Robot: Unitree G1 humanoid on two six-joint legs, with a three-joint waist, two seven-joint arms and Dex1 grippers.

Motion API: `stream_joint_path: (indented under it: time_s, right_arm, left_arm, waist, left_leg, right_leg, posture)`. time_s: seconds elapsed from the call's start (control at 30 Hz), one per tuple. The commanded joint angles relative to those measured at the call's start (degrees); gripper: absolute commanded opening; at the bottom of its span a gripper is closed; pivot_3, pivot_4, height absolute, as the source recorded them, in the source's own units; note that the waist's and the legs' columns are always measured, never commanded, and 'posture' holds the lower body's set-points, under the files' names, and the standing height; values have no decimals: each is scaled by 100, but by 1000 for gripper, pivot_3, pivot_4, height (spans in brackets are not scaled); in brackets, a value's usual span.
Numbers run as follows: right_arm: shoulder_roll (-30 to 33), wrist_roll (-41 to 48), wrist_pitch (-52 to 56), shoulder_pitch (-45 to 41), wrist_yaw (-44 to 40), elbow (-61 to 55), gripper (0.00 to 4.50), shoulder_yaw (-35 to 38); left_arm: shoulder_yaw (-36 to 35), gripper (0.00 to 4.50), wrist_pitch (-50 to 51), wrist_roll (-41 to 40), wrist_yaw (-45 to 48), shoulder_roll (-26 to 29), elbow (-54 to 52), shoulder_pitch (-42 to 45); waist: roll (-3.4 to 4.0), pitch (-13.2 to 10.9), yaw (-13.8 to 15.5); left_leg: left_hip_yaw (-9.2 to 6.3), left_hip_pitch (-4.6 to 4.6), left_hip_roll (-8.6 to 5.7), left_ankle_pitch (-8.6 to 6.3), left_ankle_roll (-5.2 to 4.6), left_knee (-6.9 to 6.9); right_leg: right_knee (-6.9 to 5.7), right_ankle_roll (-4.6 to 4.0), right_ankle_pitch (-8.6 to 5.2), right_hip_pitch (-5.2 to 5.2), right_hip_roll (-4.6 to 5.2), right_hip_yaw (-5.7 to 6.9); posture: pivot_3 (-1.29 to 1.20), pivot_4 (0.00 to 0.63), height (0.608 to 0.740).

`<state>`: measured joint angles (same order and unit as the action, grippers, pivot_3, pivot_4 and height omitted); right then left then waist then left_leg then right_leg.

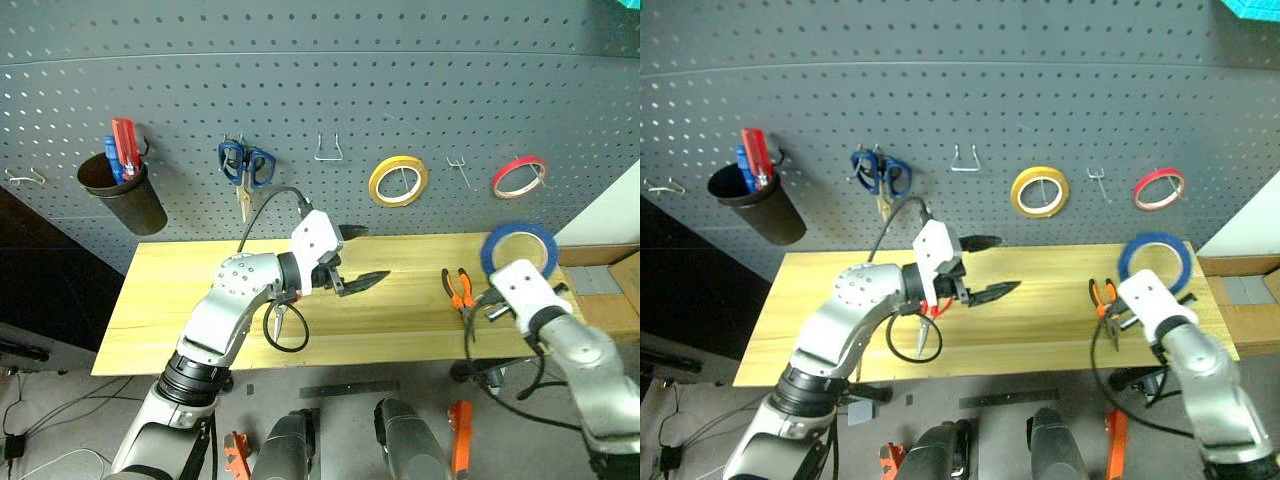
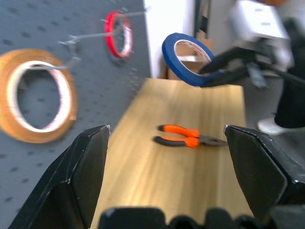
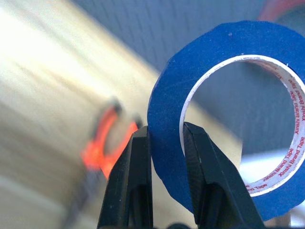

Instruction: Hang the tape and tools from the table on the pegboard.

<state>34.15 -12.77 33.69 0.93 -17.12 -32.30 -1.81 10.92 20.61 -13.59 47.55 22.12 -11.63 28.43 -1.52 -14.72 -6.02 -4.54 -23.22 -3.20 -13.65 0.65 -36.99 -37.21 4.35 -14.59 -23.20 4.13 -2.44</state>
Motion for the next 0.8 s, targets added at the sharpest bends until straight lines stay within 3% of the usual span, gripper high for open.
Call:
stream_joint_path:
  time_s: [0.03,0.2,0.4,0.63,0.8]
  right_arm:
    - [-142,-654,-412,-322,362,-626,387,-375]
    - [-417,-810,-667,-1389,416,177,387,-587]
    - [-610,-432,-1166,-2213,519,1871,386,-218]
    - [-769,-143,-1665,-2308,447,2502,386,-136]
    - [-1001,-138,-1417,-1369,387,1640,2067,-247]
  left_arm:
    - [-195,4144,-192,-59,-119,-17,-69,118]
    - [-230,4144,-232,-49,-144,-2,-2,175]
    - [-188,4144,-255,-24,-149,-32,28,230]
    - [-197,4144,-297,-58,-191,-97,30,269]
    - [-319,4144,-171,-410,-142,-264,-29,195]
  waist:
    - [-6,-3,2]
    - [-8,-7,-13]
    - [-8,-8,17]
    - [-7,-9,43]
    - [-7,-9,95]
  left_leg:
    - [0,0,-2,0,0,-1]
    - [0,1,1,0,0,1]
    - [-3,-3,-4,-1,-2,6]
    - [-1,-13,-4,-2,-3,12]
    - [-3,-15,-4,-2,-3,8]
  right_leg:
    - [2,1,1,1,2,0]
    - [3,-27,19,-2,1,2]
    - [6,-39,26,-4,5,6]
    - [11,-40,26,-15,6,4]
    - [9,-40,26,-15,6,6]
  posture:
    - [-202,269,740]
    - [-193,265,740]
    - [-172,260,740]
    - [-163,260,740]
    - [-168,259,740]
